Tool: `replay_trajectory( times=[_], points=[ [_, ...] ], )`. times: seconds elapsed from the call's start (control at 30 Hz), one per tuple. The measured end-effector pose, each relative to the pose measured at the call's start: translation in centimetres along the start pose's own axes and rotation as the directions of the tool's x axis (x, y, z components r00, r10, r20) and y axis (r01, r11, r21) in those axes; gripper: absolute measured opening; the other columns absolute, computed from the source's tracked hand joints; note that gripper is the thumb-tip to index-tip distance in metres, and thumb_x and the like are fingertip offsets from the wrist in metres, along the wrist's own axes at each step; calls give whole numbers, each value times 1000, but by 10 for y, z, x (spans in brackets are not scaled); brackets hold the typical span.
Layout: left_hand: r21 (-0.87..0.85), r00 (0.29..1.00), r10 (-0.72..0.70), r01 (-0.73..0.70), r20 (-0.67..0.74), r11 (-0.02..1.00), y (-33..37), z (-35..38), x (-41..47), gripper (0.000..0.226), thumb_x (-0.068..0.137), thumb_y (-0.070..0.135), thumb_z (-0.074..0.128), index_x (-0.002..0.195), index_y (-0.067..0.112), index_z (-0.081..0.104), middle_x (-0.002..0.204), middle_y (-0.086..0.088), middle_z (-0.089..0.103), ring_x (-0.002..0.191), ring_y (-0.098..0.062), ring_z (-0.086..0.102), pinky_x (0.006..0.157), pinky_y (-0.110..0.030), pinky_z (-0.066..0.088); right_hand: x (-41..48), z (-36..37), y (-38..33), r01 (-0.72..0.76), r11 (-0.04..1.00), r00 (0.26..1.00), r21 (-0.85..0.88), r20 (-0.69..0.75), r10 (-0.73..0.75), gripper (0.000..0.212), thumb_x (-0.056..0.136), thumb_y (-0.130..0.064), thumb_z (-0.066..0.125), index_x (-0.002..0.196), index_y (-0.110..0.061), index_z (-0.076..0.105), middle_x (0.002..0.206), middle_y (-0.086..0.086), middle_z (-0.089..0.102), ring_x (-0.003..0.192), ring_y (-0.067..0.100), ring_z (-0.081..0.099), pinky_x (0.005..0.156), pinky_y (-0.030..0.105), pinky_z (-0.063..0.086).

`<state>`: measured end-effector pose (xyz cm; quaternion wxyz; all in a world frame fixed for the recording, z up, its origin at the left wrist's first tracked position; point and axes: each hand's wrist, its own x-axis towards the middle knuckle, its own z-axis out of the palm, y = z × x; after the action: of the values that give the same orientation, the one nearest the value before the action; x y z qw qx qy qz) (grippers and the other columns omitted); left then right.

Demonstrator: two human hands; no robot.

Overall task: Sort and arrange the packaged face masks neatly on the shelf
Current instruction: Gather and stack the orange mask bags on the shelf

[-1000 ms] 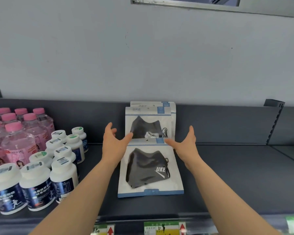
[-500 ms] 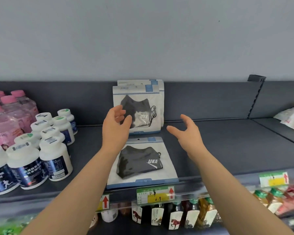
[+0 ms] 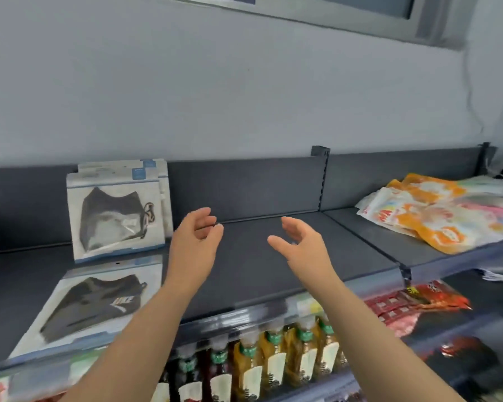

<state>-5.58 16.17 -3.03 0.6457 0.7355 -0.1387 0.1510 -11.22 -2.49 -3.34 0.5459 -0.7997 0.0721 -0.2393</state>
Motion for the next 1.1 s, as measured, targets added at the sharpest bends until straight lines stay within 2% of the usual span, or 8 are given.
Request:
replay_trajectory(
  times=[0.23,0.4,0.57,0.7,0.8,0.9,1.03,1.1],
  points=[
    [-78,986,5,8,167,997,29,162,-43,30,95,19,60,124,27,57,111,14,64,87,14,58,57,-2,42,-5,-165,49,-52,994,990,-98,-138,38,52,87,-27,71,135,-22,52,134,-9,55,117,2,49,101,26,40],
    [-117,951,-13,52,308,992,38,266,-70,31,95,21,61,126,24,58,111,14,65,95,9,58,70,-9,41,-13,-263,88,-142,980,962,-141,-251,104,51,88,-28,69,136,-23,51,134,-7,54,116,3,47,94,23,38],
    [-80,911,-18,56,413,995,51,351,-62,35,94,24,63,129,24,57,109,16,63,94,7,58,68,-10,40,9,-340,120,-207,966,928,-153,-343,145,49,89,-32,67,135,-24,51,135,-6,53,113,5,47,90,24,40],
    [-30,882,-33,53,469,998,53,412,-38,42,92,27,63,133,24,54,116,12,61,102,2,58,68,-13,40,50,-389,149,-256,953,901,-164,-397,174,54,88,-33,68,137,-20,50,140,2,50,124,17,48,92,31,44],
    [36,875,-58,47,481,998,52,454,-15,53,90,30,66,139,20,49,127,6,58,117,-10,54,82,-22,42,88,-416,171,-311,935,883,-172,-417,217,58,87,-32,69,140,-21,46,143,4,46,123,23,50,86,32,44],
    [144,855,-97,26,509,989,50,493,9,72,86,43,70,147,18,40,142,2,50,123,-15,49,93,-28,40,122,-437,190,-349,915,883,-202,-398,249,63,87,-35,68,143,-21,42,145,3,44,97,11,58,75,24,43],
    [362,794,-180,-54,581,930,45,536,35,88,79,60,69,149,21,34,148,2,45,126,-19,49,97,-31,42,157,-455,214,-438,846,885,-304,-311,346,69,87,-36,67,146,-19,36,144,7,45,124,24,50,96,38,46],
    [517,788,-210,-157,579,841,43,548,41,96,71,70,68,148,25,31,148,4,45,130,-21,47,90,-30,38,169,-460,217,-448,833,883,-326,-310,353,63,85,-29,69,142,-20,41,129,6,56,113,23,56,95,41,48]
  ],
)
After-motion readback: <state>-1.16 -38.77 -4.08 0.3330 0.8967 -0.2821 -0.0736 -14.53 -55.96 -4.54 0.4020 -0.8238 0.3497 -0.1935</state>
